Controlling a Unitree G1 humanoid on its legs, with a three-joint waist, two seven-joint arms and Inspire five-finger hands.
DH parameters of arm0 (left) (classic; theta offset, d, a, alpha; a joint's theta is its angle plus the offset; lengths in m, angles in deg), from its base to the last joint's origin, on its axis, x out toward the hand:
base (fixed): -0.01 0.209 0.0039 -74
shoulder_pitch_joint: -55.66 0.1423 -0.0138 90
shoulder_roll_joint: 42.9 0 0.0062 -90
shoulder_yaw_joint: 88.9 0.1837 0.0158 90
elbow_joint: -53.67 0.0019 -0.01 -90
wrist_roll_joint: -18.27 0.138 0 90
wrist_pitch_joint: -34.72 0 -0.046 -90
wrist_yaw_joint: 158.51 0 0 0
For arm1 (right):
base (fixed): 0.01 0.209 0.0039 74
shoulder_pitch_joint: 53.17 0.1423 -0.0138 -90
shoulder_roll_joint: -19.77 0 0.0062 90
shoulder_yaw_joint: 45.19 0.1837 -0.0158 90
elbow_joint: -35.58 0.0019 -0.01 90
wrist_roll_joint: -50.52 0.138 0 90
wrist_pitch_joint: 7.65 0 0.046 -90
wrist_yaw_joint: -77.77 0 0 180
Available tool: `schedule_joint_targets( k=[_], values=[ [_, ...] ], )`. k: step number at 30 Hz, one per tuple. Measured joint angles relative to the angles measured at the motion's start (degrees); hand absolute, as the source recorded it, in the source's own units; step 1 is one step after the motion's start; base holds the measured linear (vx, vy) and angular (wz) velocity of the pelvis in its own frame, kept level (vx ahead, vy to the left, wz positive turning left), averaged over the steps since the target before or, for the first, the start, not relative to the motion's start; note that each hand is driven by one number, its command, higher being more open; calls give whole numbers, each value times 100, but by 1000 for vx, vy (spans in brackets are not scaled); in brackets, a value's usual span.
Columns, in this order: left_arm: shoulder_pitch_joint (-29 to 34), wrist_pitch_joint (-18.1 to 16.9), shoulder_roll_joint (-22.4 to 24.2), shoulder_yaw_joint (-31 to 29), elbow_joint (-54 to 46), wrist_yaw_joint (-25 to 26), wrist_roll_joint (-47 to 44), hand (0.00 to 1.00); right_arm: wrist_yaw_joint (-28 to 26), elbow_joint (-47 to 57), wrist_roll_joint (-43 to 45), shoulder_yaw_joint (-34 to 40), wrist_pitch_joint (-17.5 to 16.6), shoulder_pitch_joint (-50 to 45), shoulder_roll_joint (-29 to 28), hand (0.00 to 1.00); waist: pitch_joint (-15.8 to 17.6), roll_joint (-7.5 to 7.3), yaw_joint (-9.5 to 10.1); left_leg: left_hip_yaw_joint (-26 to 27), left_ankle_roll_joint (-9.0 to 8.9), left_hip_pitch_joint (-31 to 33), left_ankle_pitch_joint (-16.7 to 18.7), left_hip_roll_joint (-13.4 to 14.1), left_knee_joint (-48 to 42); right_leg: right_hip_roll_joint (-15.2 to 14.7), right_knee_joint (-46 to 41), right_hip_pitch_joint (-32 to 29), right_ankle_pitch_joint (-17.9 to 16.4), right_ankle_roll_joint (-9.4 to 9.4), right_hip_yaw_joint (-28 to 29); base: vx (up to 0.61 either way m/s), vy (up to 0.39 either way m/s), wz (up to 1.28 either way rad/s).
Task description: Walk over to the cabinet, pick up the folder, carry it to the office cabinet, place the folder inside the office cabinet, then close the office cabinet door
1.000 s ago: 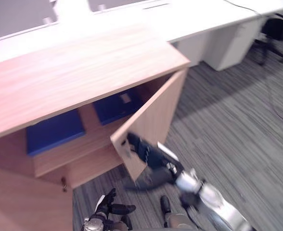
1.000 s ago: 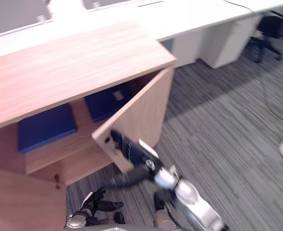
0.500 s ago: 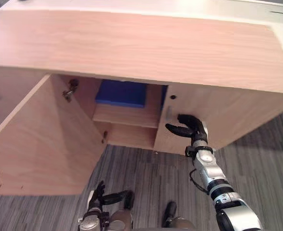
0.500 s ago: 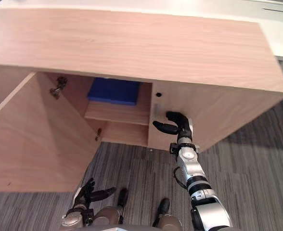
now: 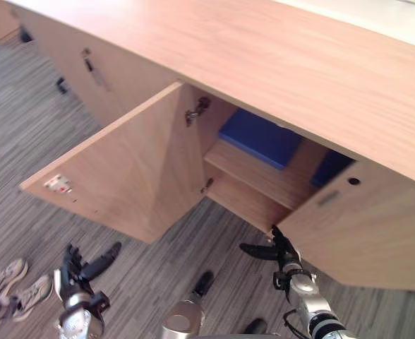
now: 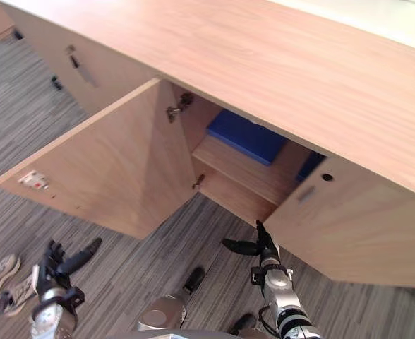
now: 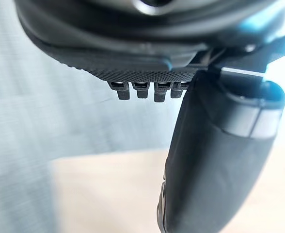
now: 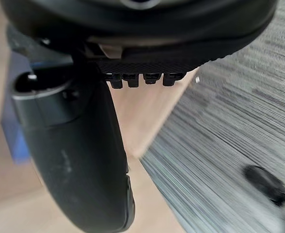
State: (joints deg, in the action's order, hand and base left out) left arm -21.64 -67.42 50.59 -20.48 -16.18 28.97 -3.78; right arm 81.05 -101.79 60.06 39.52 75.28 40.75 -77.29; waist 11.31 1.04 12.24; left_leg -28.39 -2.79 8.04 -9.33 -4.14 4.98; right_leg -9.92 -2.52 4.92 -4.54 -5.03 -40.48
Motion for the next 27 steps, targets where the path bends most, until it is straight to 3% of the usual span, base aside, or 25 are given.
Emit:
schedule_joint_targets(
  k=[6,14,21,24,27],
  values=[
    [-54,-83,-481,-61,-731,219,95,100,-86,-41,-22,-161,1,-176,-16,100,8,14,107,-115,-38,34,20,-27,2,-28,-162,-62,-136,9,198,-60,-16,11],
    [-415,-85,-801,-11,-1092,288,454,100,-66,-32,-74,-188,6,-211,-12,100,-10,-33,-59,310,-26,-24,11,191,3,72,-261,-282,-121,4,829,-62,-30,-29],
    [-527,-52,-1105,-92,-970,635,524,100,-88,-25,-73,-183,36,-444,-34,100,-80,-328,-57,832,-75,-160,47,502,37,256,-201,-355,-3,106,1284,-95,-46,-35],
    [-498,-63,-1086,-212,-931,661,522,100,-109,45,-73,-177,43,-519,-67,100,-106,-370,-60,1094,-68,-162,106,580,37,349,-98,-413,64,182,1504,-97,-8,-36],
    [-261,-88,-883,-195,-1207,667,523,100,-108,47,-73,-150,79,-647,-84,100,-108,-367,-90,1387,-75,-146,111,650,37,381,-7,-426,102,133,1617,-95,12,-12]
  ],
)
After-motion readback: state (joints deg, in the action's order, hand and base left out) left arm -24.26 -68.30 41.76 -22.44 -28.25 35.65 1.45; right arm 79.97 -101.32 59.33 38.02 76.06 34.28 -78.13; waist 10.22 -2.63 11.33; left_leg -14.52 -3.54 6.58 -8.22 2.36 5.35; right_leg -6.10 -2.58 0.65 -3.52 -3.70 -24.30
